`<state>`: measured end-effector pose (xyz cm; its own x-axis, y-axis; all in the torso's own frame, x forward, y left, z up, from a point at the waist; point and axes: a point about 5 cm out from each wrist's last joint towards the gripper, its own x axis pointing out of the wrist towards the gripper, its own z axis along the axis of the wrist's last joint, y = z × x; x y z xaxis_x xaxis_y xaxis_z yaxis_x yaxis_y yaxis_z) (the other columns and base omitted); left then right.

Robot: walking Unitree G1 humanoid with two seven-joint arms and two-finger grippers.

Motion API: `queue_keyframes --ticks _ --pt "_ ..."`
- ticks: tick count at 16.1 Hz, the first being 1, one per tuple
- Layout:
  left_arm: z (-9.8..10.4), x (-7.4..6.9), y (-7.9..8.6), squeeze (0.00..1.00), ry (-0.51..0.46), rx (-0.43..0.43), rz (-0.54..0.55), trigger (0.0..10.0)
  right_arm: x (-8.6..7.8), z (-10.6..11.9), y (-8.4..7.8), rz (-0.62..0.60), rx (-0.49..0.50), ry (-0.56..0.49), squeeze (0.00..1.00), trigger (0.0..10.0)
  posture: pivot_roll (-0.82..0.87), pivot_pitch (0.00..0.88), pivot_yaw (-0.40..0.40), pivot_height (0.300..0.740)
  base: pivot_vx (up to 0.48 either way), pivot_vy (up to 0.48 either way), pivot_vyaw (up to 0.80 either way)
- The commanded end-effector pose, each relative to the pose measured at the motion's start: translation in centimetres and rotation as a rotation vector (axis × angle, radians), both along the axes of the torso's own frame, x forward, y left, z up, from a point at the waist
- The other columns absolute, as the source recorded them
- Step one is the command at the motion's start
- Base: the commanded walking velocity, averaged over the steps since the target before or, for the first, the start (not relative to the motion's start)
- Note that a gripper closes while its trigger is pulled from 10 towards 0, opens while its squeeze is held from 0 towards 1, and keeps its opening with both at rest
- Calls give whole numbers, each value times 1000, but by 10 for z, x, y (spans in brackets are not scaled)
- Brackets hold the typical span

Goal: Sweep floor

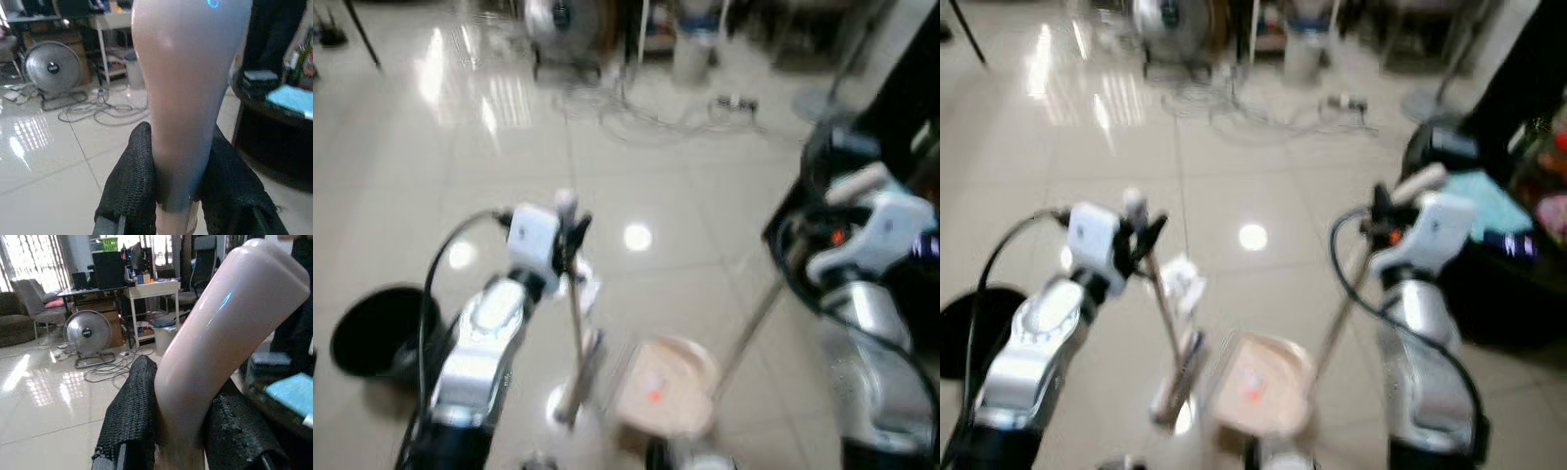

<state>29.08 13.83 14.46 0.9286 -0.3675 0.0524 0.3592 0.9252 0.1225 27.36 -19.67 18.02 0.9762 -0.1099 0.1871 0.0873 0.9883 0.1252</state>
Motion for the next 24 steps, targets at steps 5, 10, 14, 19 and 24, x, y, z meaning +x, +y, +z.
queue_keyframes --ticks 5,10,14,19,24 --pt "13 6 6 0 -69 12 33 10000 8 4 -2 1 8 -13 0 10000 -18 89 -67 740 351 0 0" --pt "19 6 11 0 -96 36 47 10000 9 1 6 29 3 -21 0 10000 7 92 -71 740 352 0 0" --pt "23 13 18 0 -105 67 55 10000 13 3 9 47 -3 -44 0 10000 25 96 -50 740 354 0 0" --pt "24 18 16 0 -105 81 42 10000 11 1 10 62 6 -36 0 10000 23 95 -42 740 352 0 398" --pt "23 17 20 0 -100 91 54 10000 11 -3 17 94 73 -22 0 10000 31 96 -48 740 352 0 0"
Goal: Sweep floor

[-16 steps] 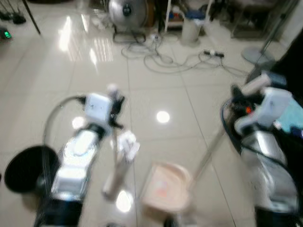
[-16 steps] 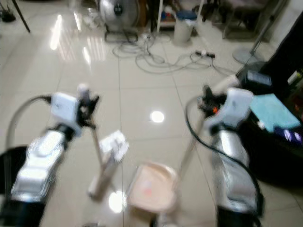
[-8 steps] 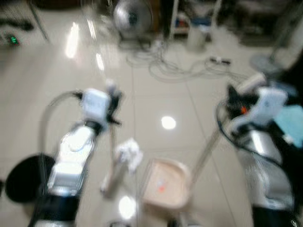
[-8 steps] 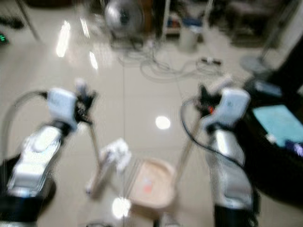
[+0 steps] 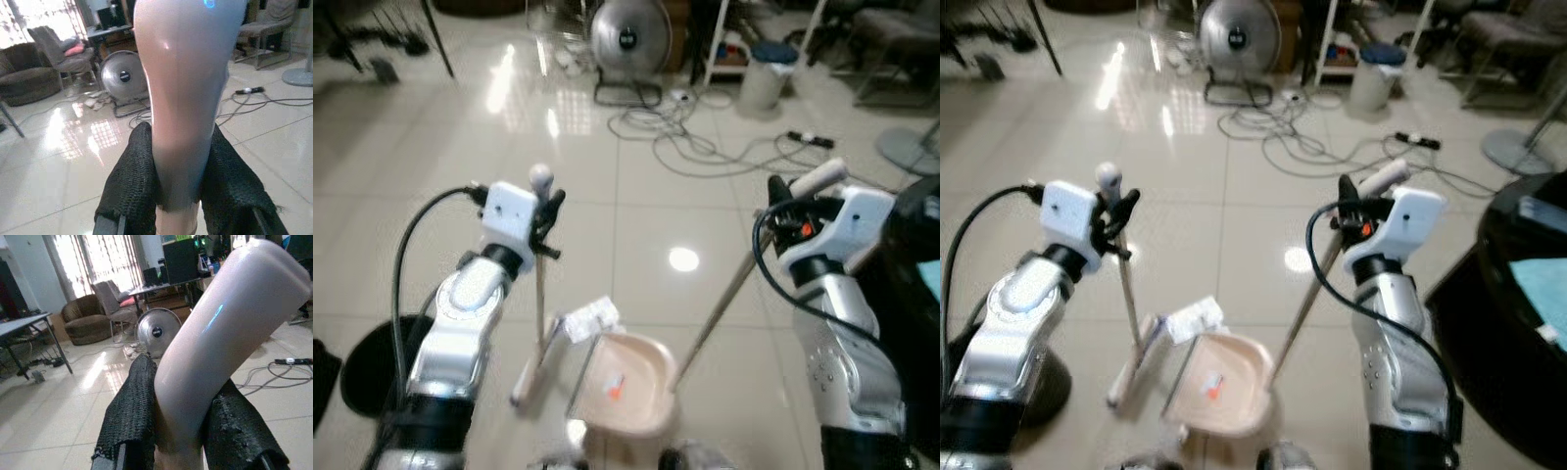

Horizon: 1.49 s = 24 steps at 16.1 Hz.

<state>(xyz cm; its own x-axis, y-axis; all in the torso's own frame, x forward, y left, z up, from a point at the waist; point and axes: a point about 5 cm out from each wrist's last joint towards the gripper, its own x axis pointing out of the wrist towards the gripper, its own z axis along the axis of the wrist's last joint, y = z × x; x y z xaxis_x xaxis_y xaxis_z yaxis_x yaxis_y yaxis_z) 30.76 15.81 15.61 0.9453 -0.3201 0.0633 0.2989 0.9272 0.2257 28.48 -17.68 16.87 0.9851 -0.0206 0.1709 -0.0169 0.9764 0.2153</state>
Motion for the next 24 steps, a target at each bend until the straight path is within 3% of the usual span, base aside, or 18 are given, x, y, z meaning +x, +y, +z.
queue_keyframes --ticks 1,8,10,13,15,18,19,21,24 --pt "11 0 3 0 -51 1 -1 10000 0 8 0 -11 -37 -36 0 10000 29 95 -47 740 352 0 0" --pt "6 3 3 0 -23 -29 3 10000 1 1 -11 -88 -75 3 0 10000 23 97 -43 740 252 0 0" --pt "5 6 2 0 -20 -20 3 10000 7 0 -15 -135 -137 -1 0 10000 45 114 -61 740 0 0 0" --pt "3 16 -9 0 -32 1 -4 10000 20 -3 -19 -119 -98 -35 0 10000 56 171 -55 740 0 0 0" --pt "6 24 -16 0 -54 31 -23 10000 29 -5 -22 -119 -163 -45 0 10000 71 202 -53 740 0 0 0" --pt "7 28 -15 0 -66 38 -21 10000 34 -8 -24 -131 -187 -56 0 10000 83 236 -54 740 0 0 0" --pt "7 28 -10 0 -117 71 -2 10000 36 -14 -23 -130 -187 -66 0 10000 116 270 -50 740 0 0 0" --pt "13 31 -4 0 -169 54 14 10000 42 -16 -19 -104 -196 -102 0 10000 129 301 -32 740 0 0 0" --pt "16 37 -17 0 -210 48 -76 10000 53 -19 -16 -96 -236 -120 0 10000 160 332 -7 740 0 0 0"
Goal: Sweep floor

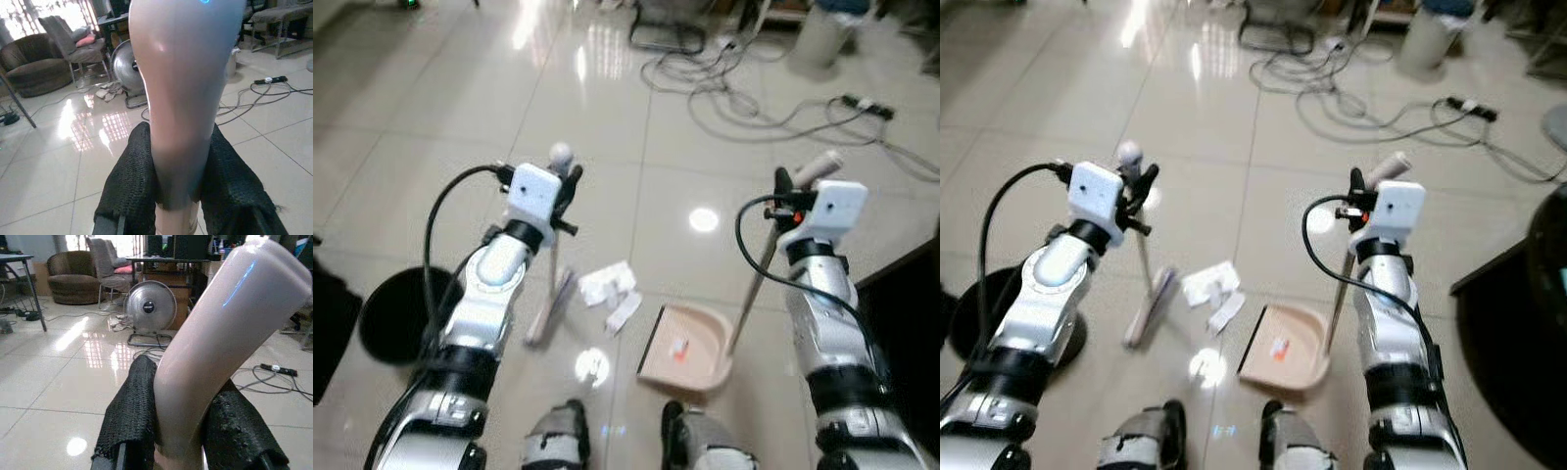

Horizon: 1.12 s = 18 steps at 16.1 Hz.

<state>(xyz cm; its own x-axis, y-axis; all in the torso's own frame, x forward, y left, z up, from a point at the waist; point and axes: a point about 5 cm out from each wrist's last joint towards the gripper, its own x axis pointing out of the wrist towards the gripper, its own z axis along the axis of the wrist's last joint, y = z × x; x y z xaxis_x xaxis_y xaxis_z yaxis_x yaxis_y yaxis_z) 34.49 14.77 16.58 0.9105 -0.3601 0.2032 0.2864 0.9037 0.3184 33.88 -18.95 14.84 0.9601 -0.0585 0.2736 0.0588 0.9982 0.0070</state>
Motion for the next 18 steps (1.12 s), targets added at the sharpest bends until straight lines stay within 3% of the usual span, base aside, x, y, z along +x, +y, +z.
queue_keyframes --ticks 1,3,6,8,12,18 --pt "6 1 -9 0 -46 8 -55 10000 0 2 -2 -9 -23 -28 0 10000 159 333 -5 740 0 0 0" --pt "5 8 -21 0 -34 17 -107 10000 5 -1 16 42 -116 -38 0 10000 161 349 4 740 0 0 0" --pt "-5 11 -39 0 -19 52 -165 10000 5 -10 33 55 -121 -49 0 10000 156 348 29 740 0 0 0" --pt "-14 11 -60 0 0 56 -209 10000 4 -12 42 37 -100 -71 0 10000 147 348 38 740 0 0 0" --pt "-17 8 -87 0 12 38 -285 10000 7 -15 46 18 -61 -68 0 10000 148 364 38 740 0 0 0" --pt "11 1 -118 0 -42 -138 -478 10000 8 -25 54 -11 -20 -34 0 10000 170 367 50 740 0 0 0"
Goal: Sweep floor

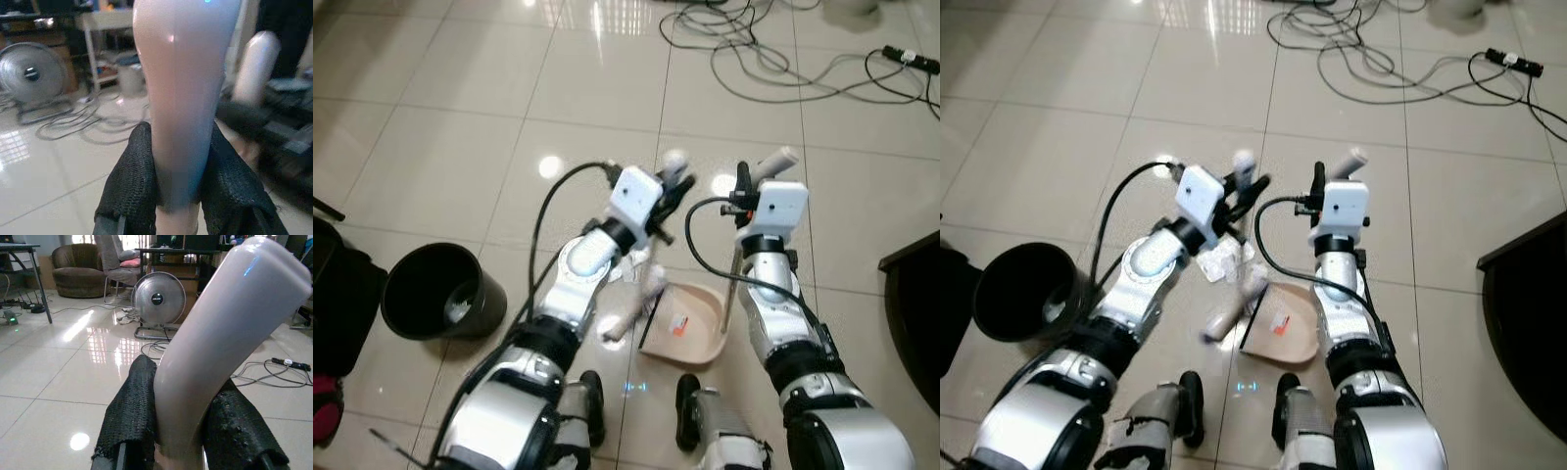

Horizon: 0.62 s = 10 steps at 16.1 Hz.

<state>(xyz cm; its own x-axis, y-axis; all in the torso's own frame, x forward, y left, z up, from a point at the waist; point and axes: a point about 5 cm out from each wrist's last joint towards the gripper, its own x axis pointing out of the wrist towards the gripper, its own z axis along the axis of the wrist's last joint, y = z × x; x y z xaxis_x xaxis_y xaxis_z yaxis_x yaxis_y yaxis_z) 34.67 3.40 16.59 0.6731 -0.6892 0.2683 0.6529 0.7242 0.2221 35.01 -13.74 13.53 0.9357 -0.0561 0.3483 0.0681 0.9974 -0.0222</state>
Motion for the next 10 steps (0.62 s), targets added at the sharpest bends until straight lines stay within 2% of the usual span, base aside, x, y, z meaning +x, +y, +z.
queue_keyframes --ticks 1,4,6,7,9,10 --pt "13 -5 -9 0 -35 -42 -87 10000 -3 -12 3 -3 17 42 0 10000 168 361 53 740 0 0 0" --pt "24 -11 -12 0 -55 -67 -197 10000 -3 -11 4 -1 18 37 0 10000 162 357 55 740 0 0 0" --pt "45 -6 -4 0 -120 -107 -161 10000 -2 -10 2 -3 18 34 0 10000 165 361 54 740 0 0 0" --pt "64 2 6 0 -189 -119 -104 10000 -3 -11 1 -4 17 34 0 10000 169 359 53 740 0 0 0" --pt "75 9 17 0 -265 -85 -48 10000 -5 -13 3 0 18 32 0 10000 160 349 56 740 0 0 0" --pt "73 10 18 0 -261 -76 -43 10000 -5 -13 5 2 19 31 0 10000 156 350 57 740 0 0 0"
